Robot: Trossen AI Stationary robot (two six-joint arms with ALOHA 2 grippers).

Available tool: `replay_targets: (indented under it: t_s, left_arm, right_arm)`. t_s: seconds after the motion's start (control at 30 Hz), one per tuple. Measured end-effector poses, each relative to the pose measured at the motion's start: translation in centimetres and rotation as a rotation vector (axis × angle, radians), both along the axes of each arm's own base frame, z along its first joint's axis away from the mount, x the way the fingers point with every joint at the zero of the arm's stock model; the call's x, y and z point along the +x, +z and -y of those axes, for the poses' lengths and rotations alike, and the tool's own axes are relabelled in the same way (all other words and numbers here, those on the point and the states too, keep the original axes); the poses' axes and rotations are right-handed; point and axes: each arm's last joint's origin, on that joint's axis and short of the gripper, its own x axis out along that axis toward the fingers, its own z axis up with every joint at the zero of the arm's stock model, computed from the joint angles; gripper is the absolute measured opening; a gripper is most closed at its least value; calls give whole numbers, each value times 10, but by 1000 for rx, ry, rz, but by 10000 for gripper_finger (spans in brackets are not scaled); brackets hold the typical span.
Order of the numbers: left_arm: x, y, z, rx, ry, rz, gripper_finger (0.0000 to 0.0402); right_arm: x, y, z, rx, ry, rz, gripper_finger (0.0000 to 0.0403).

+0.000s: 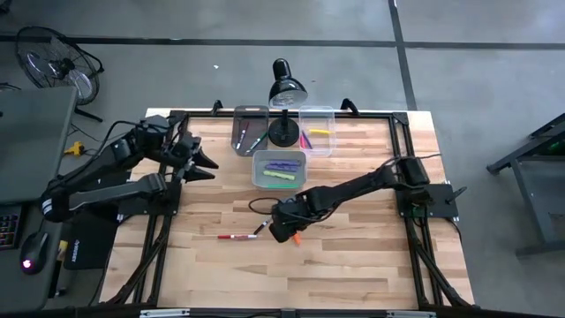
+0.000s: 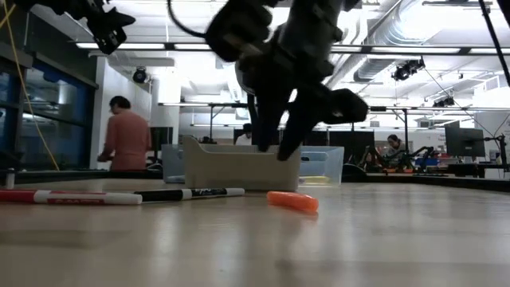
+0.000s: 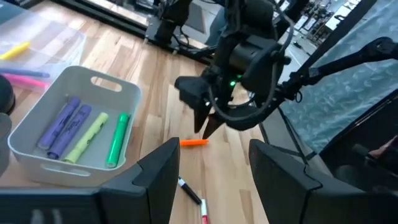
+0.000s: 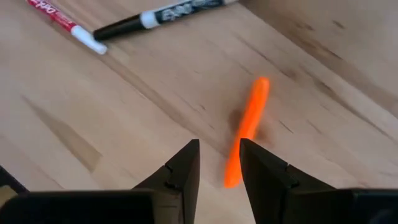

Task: Pick & Place Markers
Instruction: Put the small orange marker into the transparent bin

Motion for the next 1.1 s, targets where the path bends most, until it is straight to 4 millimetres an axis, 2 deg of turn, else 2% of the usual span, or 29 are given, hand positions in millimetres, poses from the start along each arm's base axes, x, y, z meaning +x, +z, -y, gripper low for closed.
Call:
replay_targets:
  t_s: [0.07, 0.2, 0.3, 0.47, 0.7, 0.83, 1.1]
  left_arm:
    - [-3, 0, 2, -2, -3, -1, 191]
    - [-10, -1, 6, -10, -3, -11, 191]
    - [-16, -2, 9, -9, -5, -17, 191]
    - [-22, -3, 12, -10, -6, -19, 191]
    - [-27, -4, 16, -15, -10, -28, 191]
    - [-27, -5, 16, -8, -13, -34, 191]
    - [-27, -5, 15, -1, -5, -35, 191]
  right_arm:
    - [8, -2, 0, -4, 7, -19, 98]
    - [9, -8, 0, -48, -12, -162, 96]
    - [13, -10, 0, -70, -18, -200, 100]
    - [20, -16, 1, -64, -22, -161, 131]
    - [19, -19, 2, -74, -46, -186, 185]
    - [18, -21, 2, -84, -55, -190, 189]
    - [14, -37, -3, -56, -75, -186, 181]
